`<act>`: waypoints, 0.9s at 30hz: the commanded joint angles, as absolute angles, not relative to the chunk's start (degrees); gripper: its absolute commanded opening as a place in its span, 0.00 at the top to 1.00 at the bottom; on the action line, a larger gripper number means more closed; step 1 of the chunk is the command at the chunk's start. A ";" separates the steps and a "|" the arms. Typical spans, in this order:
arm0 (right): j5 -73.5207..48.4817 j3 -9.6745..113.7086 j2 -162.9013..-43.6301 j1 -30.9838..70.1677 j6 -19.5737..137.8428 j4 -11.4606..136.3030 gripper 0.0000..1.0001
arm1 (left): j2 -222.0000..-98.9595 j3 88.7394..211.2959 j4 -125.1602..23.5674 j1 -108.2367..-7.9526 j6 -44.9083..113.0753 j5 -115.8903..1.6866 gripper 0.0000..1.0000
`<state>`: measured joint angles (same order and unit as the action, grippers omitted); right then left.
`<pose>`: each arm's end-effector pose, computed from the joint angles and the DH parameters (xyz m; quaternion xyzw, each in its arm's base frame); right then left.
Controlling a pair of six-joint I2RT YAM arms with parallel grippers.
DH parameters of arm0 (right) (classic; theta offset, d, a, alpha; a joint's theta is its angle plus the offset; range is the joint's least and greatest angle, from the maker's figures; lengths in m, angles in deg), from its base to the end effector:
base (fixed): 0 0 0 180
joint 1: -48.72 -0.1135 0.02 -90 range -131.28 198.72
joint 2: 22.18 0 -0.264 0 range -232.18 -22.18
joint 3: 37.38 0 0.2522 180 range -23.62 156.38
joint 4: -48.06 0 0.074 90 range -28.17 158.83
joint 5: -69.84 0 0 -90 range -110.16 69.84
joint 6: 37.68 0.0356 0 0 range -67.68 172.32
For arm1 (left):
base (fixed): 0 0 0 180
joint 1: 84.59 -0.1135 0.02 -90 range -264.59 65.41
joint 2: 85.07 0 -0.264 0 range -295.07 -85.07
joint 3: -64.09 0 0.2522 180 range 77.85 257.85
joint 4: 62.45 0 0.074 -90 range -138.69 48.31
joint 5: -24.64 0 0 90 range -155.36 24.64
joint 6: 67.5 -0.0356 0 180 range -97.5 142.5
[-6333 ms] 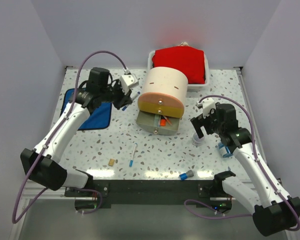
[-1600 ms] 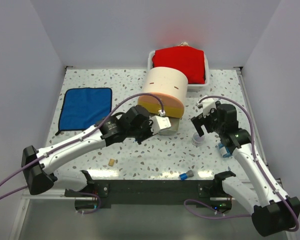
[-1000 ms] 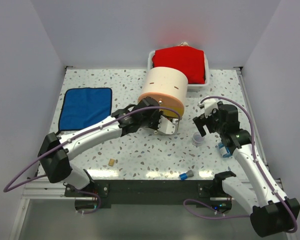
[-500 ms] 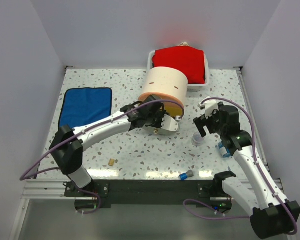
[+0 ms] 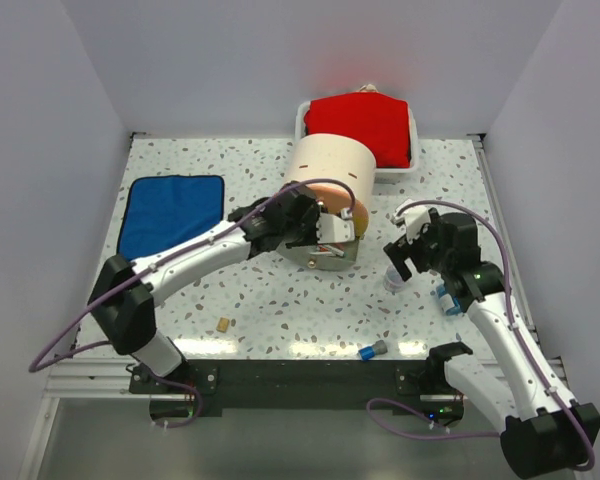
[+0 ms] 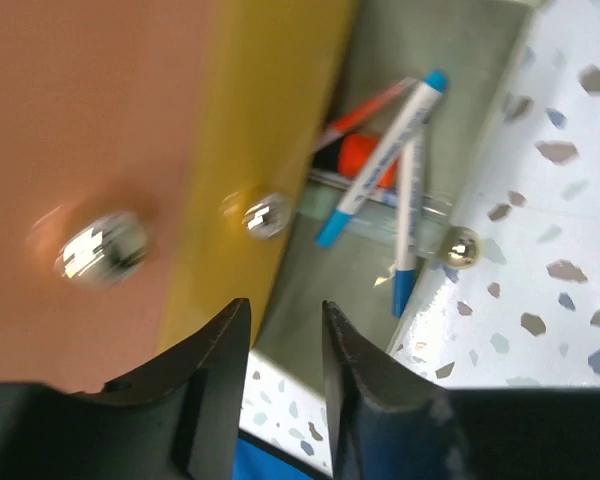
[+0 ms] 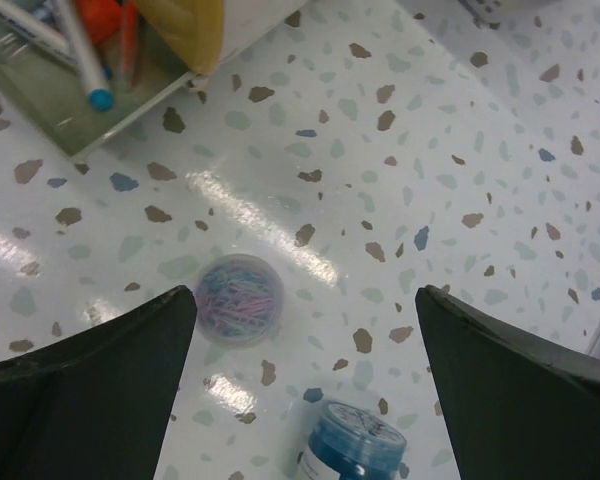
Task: Sort the stationery into containers
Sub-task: Place the pen in the storage box, then close the drawer in the storage box.
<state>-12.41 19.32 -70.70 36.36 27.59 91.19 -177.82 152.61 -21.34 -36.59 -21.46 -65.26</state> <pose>0.1790 0.0441 0.2846 -0.3110 0.8289 0.0099 0.4649 0.2417 -0.2685 0.2806 0.6654 0.6426 -0.0142 0.3797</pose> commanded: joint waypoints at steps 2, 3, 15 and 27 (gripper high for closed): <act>4.52 19.97 -69.11 35.28 17.70 93.38 0.20 | -160.52 144.75 -35.58 -42.48 0.48 -73.79 0.58; 5.58 20.41 -69.64 34.14 16.82 93.20 0.28 | -158.92 142.73 -37.25 -44.58 2.88 -75.45 0.63; -4.51 19.35 -83.78 8.04 15.93 77.13 1.00 | -162.41 137.16 -42.11 -68.49 26.62 -71.27 1.00; -12.68 23.32 -98.47 5.56 19.18 65.44 1.00 | -177.44 142.35 -45.97 -71.85 33.75 -60.54 1.00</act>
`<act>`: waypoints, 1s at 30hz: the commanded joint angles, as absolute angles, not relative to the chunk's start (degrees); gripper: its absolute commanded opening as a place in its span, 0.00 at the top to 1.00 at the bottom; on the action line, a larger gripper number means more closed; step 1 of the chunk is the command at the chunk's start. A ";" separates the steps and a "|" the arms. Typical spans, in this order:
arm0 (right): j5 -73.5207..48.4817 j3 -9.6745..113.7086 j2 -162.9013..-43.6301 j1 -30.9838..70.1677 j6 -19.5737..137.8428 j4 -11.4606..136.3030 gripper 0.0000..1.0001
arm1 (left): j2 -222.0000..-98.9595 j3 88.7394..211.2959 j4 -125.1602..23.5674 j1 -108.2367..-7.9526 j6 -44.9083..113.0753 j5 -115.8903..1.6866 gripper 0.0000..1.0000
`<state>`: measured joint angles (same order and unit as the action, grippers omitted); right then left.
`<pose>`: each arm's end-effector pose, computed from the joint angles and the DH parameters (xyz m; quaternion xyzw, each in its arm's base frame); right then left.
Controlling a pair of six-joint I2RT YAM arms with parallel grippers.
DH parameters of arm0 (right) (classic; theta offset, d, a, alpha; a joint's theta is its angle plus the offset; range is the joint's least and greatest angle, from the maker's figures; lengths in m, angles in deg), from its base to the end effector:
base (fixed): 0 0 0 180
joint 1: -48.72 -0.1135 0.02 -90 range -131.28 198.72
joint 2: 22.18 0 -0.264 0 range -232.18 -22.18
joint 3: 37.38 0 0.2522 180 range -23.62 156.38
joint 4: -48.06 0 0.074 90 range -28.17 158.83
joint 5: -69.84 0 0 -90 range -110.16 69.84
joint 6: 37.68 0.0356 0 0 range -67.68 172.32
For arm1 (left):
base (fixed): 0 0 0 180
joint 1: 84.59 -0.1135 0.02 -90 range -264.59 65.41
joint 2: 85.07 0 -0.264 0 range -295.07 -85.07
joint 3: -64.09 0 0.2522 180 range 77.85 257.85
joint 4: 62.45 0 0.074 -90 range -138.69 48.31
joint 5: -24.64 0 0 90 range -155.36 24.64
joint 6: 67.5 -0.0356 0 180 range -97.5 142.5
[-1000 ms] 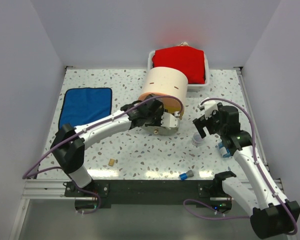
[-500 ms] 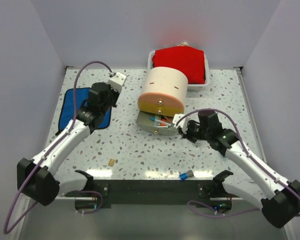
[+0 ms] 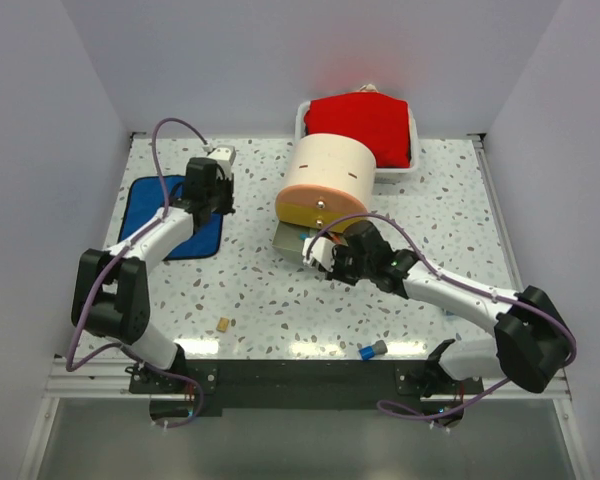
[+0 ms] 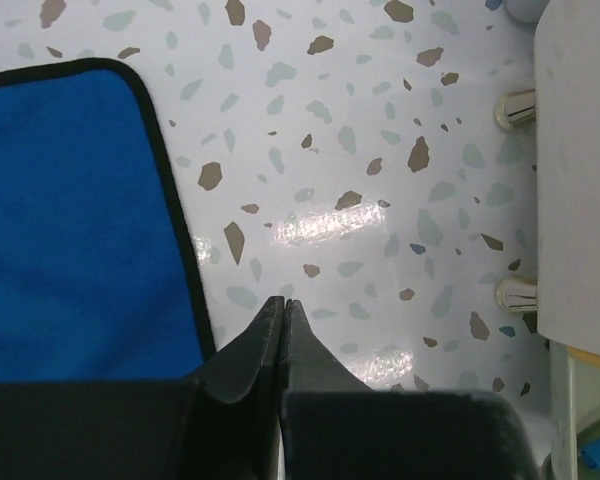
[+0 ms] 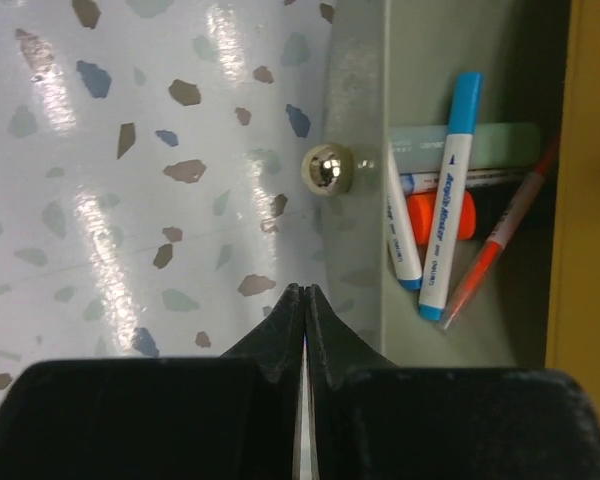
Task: Sort the stationery into containers
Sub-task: Close the drawer in the storage box.
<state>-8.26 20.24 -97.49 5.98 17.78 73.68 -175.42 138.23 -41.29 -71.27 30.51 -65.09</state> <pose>0.1952 0.1903 0.2176 -0.6023 0.6876 0.1231 0.3863 0.3414 -0.0810 0.2406 0.0426 0.8954 -0.0841 0.4353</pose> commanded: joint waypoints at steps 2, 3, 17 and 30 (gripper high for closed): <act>-15.49 22.97 -99.44 5.65 19.62 62.10 1.00 | -179.02 142.71 -46.14 -71.94 35.07 -59.57 1.00; -16.20 22.70 -99.88 5.57 20.06 59.91 1.00 | -179.38 142.71 -46.32 -71.94 35.33 -58.34 1.00; -27.10 18.40 -100.85 5.65 19.80 47.33 1.00 | -186.32 144.65 -50.27 -71.94 38.59 -48.49 1.00; -20.00 23.84 -96.28 5.65 24.89 59.50 1.00 | -183.87 142.89 -49.04 -71.85 36.48 -51.21 1.00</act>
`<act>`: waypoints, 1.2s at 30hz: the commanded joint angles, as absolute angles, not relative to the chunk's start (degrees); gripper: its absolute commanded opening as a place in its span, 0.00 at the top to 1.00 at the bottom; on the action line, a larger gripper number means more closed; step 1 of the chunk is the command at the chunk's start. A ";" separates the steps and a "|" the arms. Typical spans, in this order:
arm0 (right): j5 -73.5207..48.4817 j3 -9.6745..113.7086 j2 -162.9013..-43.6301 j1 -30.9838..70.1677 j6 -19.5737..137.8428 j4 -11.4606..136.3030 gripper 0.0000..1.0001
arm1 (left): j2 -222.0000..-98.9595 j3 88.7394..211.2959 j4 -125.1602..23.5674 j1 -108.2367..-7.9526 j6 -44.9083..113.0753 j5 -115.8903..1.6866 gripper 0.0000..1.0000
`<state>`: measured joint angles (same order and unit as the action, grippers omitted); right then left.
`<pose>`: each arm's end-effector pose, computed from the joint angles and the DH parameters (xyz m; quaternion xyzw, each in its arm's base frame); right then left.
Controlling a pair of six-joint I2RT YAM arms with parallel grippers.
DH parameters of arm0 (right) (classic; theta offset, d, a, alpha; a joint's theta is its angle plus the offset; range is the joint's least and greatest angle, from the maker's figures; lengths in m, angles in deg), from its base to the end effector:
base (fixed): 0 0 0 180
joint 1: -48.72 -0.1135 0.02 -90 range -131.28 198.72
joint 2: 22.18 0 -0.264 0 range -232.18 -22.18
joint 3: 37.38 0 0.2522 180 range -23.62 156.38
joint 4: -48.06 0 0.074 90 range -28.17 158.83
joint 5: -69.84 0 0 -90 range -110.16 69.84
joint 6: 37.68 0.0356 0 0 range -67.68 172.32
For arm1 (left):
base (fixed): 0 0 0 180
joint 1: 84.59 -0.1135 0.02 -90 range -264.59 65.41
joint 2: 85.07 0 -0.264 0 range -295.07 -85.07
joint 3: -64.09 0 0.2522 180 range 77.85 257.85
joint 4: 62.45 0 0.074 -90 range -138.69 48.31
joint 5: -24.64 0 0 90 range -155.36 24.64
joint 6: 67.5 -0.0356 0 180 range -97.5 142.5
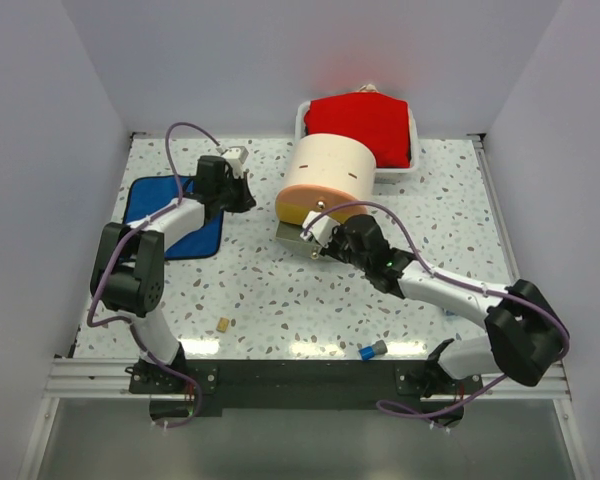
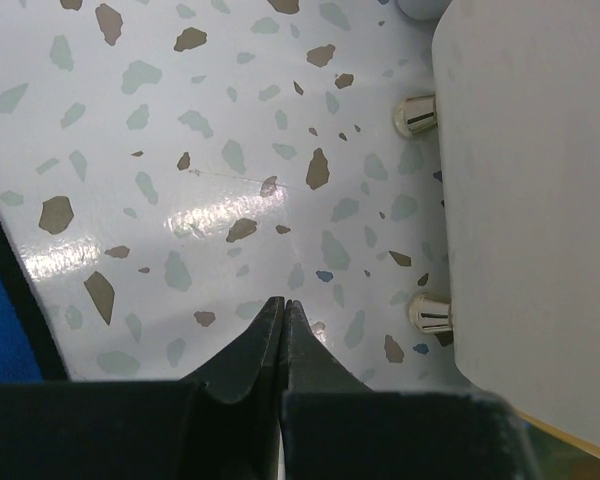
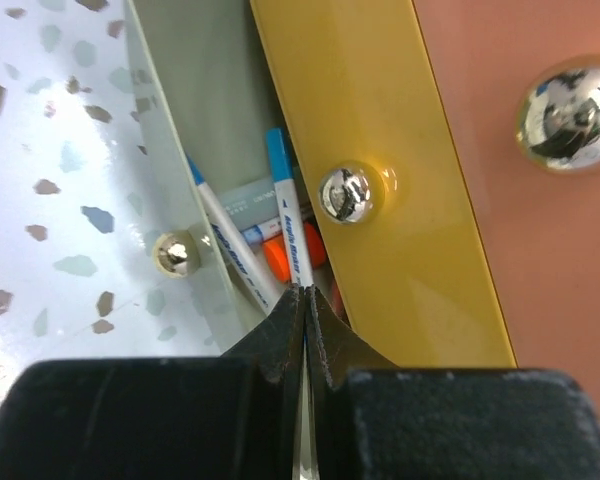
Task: Sort the stationery into containers
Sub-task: Close the drawer in the storage box.
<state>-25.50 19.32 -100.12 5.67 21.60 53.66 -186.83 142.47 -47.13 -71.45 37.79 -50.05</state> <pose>0.2197 0.2007 0.2309 -0.4913 0.6953 0.0167 0.5244 0.3775 -0.0978 0.2041 0.0409 0.8943 -0.2218 0.3864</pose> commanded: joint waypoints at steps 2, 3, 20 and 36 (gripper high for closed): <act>-11.51 25.42 -95.58 5.65 26.73 63.82 1.00 | -183.60 142.71 -48.87 -71.94 36.48 -51.13 1.00; -9.28 25.77 -95.57 5.65 27.70 66.98 1.00 | -183.34 142.62 -48.87 -71.94 36.48 -51.04 1.00; -13.03 20.15 -100.23 4.60 27.45 58.93 1.00 | -180.96 141.04 -48.78 -72.02 36.30 -52.27 1.00; -24.72 19.19 -105.15 4.60 22.61 47.51 1.00 | -179.91 139.55 -49.04 -71.94 38.06 -51.65 1.00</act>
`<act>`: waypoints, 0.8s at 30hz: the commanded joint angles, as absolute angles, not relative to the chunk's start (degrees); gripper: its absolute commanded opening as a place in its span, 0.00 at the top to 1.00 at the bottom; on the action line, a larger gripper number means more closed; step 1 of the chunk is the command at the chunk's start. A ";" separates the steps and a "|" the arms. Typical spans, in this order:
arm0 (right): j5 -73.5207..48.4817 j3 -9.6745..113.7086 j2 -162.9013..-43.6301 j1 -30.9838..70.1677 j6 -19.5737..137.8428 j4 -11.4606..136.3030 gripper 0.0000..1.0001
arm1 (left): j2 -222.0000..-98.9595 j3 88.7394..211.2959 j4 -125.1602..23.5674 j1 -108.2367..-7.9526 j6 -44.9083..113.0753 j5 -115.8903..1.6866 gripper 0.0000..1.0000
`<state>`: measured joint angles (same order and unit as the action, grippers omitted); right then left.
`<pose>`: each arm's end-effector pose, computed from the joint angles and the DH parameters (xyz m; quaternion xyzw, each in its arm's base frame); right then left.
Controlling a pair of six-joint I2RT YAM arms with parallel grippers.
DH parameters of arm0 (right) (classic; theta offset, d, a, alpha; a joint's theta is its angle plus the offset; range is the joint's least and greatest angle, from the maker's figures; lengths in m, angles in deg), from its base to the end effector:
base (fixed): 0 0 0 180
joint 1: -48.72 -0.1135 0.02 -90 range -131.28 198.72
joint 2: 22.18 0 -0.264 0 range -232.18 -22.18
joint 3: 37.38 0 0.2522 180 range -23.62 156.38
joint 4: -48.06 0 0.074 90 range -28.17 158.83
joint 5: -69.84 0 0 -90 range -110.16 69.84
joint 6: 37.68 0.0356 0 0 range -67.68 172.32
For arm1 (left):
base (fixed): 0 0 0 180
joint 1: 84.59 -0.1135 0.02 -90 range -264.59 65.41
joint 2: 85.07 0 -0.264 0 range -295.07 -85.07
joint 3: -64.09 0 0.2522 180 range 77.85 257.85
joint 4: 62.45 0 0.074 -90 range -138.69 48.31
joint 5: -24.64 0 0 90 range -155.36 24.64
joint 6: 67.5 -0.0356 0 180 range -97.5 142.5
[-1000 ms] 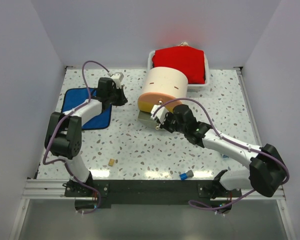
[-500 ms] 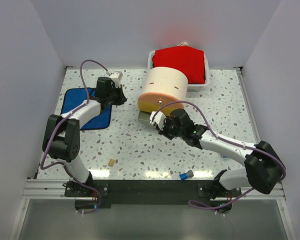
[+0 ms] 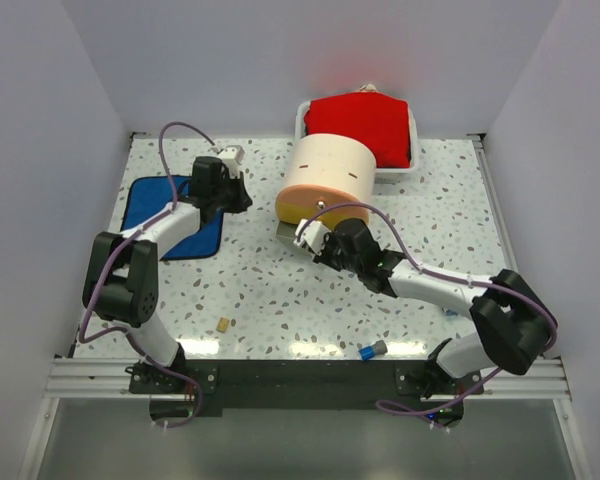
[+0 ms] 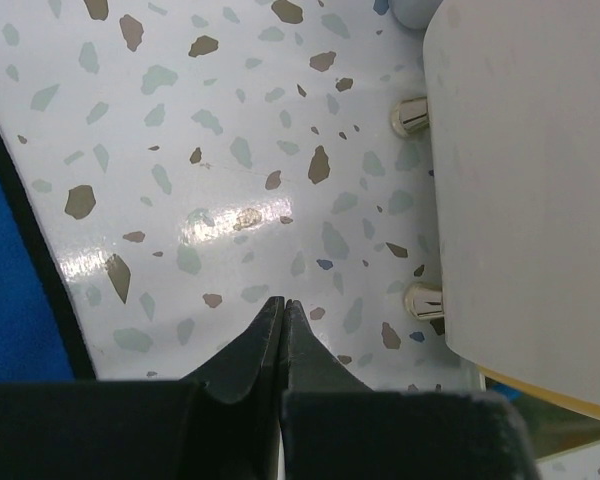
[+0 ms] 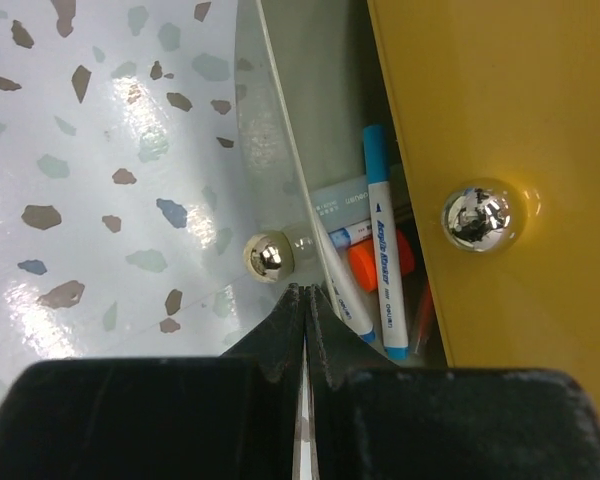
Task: Sort the stationery into containers
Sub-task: Close the drawer in the storage box.
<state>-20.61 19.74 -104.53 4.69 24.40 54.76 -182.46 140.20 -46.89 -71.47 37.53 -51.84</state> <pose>0.2202 0.2125 0.2097 -0.5121 0.7087 0.0646 0.4810 0.3642 -0.0934 0.2187 0.0379 0.8888 -0.2102 0.4054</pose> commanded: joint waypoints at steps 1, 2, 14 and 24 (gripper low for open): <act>-25.17 19.01 -105.50 4.68 22.53 46.98 1.00 | -179.82 139.46 -49.04 -71.94 38.06 -51.57 1.00; -25.34 19.01 -105.77 4.60 22.35 46.45 1.00 | -179.82 139.29 -49.13 -71.94 38.06 -51.56 1.00; -29.21 20.15 -109.11 4.60 18.75 39.24 1.00 | -178.24 137.44 -49.84 -71.94 37.36 -49.81 0.62; -31.15 19.80 -110.60 4.68 17.08 35.46 1.00 | -174.99 136.74 -48.78 -71.94 37.62 -52.35 0.55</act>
<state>-28.72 19.10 -110.72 4.47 18.58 41.82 -178.94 137.38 -47.20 -71.47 37.79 -50.90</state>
